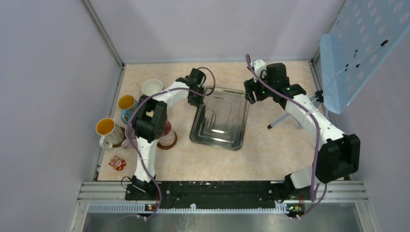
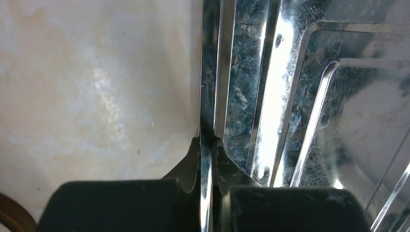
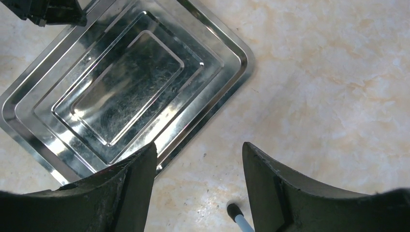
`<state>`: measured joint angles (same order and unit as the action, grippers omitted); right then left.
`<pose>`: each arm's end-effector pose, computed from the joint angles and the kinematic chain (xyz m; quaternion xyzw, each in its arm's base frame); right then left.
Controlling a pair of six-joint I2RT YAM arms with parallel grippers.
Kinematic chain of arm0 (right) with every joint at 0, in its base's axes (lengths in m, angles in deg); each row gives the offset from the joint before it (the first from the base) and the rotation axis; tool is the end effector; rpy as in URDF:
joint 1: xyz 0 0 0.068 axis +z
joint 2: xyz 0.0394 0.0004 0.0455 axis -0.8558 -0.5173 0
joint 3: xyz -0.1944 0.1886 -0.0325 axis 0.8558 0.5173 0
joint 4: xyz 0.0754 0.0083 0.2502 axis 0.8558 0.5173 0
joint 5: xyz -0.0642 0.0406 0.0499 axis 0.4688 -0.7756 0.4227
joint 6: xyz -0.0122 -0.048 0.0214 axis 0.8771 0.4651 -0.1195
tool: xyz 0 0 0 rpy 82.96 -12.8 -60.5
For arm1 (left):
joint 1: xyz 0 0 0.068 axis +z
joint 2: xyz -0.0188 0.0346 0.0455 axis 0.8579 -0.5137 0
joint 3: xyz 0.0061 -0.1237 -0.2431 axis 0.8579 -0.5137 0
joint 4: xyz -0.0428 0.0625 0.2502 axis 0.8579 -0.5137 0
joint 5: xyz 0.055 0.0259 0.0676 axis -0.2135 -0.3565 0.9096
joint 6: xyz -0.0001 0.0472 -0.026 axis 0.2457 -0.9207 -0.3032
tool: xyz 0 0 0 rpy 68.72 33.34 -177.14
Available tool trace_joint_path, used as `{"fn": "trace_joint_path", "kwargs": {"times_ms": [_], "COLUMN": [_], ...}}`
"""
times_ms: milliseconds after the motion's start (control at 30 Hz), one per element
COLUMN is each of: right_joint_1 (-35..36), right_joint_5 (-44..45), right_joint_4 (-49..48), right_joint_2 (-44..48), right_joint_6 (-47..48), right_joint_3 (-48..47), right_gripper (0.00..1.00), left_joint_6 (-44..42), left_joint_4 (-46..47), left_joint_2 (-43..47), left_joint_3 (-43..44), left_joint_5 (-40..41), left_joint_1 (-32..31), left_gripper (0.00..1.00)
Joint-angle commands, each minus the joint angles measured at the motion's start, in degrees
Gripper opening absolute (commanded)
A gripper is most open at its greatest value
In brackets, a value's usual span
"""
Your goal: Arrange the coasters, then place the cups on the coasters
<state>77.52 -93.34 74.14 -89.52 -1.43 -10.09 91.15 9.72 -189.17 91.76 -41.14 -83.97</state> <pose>0.3031 0.1096 0.3218 -0.2686 0.8567 0.1149 0.4251 0.4124 -0.1899 0.1757 0.0456 0.9714 -0.0711 0.2218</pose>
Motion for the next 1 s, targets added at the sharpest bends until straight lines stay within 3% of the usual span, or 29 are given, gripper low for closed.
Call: {"fn": "trace_joint_path", "kwargs": {"times_ms": [0, 333, 433, 500, 633, 667, 767, 967], "right_joint_1": [-0.2, -0.2, -0.2, -0.2, -0.2, -0.2, -0.2, -0.2], "right_joint_5": [-1.4, -2.0, -2.0, -2.2, -2.3, -2.3, -2.9, -5.0], "right_joint_4": [-0.3, -0.4, -0.5, -0.5, -0.5, -0.5, -0.5, -1.0], "right_joint_2": [2.4, 2.2, 2.3, 2.3, 2.3, 2.4, 2.3, 2.5], "right_joint_6": [-0.7, -0.9, -1.2, -1.2, -0.9, -0.8, -0.8, -0.9], "right_joint_3": [0.5, 0.5, 0.8, 1.0, 0.6, 0.4, -0.3, -2.0], "right_gripper": [0.65, 0.65, 0.65, 0.65, 0.65, 0.65, 0.65, 0.66], "left_joint_6": [6.2, 10.0, 10.5, 9.6, 5.5, 4.4, -0.6, -12.2], "left_joint_4": [-3.4, -3.1, -2.7, -2.2, -2.8, -3.0, -3.3, -9.6], "left_joint_2": [3.9, 6.2, 6.1, 5.9, 7.0, 7.5, 9.5, 9.9], "left_joint_3": [-4.5, -10.1, -11.0, -10.1, -6.5, -5.6, -1.8, 12.3], "left_joint_5": [6.2, 7.2, 6.3, 4.3, 3.6, 3.8, 1.5, -16.1], "left_joint_1": [0.4, 0.2, 0.2, 0.2, 0.2, 0.3, 1.0, 4.2], "left_gripper": [0.0, 0.12, 0.2, 0.38, 0.89, 0.98, 0.99, 0.99]}}
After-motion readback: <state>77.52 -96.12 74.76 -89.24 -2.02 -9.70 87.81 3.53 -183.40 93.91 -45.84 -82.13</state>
